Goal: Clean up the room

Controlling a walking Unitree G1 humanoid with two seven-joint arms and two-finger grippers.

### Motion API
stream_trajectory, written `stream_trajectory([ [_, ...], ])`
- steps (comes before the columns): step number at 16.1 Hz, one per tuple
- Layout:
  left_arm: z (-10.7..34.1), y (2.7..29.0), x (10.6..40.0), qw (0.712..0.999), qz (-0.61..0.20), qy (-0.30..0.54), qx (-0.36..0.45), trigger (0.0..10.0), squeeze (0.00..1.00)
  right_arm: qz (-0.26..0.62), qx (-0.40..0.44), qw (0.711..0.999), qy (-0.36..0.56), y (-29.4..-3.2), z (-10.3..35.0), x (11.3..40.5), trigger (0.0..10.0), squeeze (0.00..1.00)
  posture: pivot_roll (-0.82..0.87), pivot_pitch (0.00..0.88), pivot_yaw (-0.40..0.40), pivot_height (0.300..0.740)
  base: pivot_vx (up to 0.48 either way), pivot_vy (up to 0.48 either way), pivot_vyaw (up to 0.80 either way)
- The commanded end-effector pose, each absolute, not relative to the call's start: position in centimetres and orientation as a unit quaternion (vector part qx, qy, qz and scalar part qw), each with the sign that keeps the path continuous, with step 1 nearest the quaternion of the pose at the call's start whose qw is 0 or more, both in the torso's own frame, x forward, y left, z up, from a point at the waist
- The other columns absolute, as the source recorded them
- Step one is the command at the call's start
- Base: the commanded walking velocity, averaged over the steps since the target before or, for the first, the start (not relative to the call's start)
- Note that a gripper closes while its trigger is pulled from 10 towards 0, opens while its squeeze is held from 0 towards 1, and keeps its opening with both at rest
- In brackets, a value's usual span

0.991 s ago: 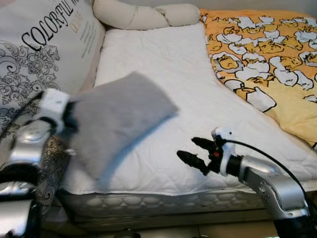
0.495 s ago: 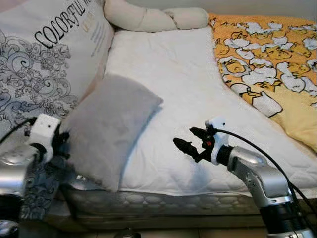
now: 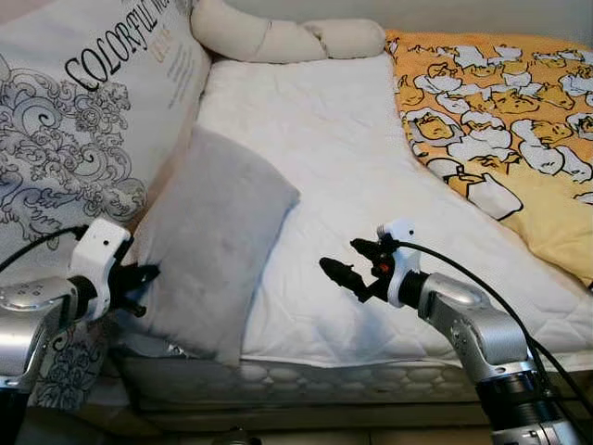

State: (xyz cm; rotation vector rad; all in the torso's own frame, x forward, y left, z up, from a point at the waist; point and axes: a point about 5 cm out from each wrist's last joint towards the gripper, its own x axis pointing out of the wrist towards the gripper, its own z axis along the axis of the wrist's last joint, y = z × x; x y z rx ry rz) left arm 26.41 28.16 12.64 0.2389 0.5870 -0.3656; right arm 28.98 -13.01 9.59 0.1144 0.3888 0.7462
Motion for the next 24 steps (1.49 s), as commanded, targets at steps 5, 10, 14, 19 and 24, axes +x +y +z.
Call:
stream_trajectory([
  [5, 15.6, 29.7, 28.8, 0.958, -0.094, 0.178, 0.205, 10.0, 1.0, 0.374, 0.05, 0.91, 0.17, -12.5, 10.2, 29.3, 10.0, 0.0, 0.06, 0.0, 0.029, 0.74, 0.0, 0.0, 0.0],
  [10, 17.6, 29.7, 28.6, 0.953, -0.139, 0.168, 0.208, 10.0, 1.0, 0.379, 0.051, 0.908, 0.171, -12.5, 10.1, 29.2, 10.0, 0.0, 0.07, 0.0, 0.03, 0.74, 0.0, 0.0, 0.0],
  [14, 19.0, 30.1, 32.0, 0.983, -0.081, 0.103, 0.132, 10.0, 1.0, 0.381, 0.051, 0.908, 0.167, -12.6, 10.4, 29.3, 10.0, 0.0, 0.05, 0.0, 0.031, 0.74, 0.0, 0.0, 0.0],
  [19, 16.5, 28.0, 36.3, 0.986, -0.053, 0.12, 0.1, 10.0, 1.0, 0.368, 0.051, 0.916, 0.154, -12.9, 11.2, 28.9, 10.0, 0.0, -0.03, 0.0, 0.056, 0.74, 0.0, 0.0, 0.0],
  [24, 16.4, 23.1, 35.4, 0.986, -0.114, 0.011, 0.121, 10.0, 0.0, 0.227, 0.035, 0.969, 0.093, -14.7, 12.3, 27.9, 10.0, 0.0, -0.06, 0.0, 0.067, 0.74, 0.0, 0.0, 0.0],
])
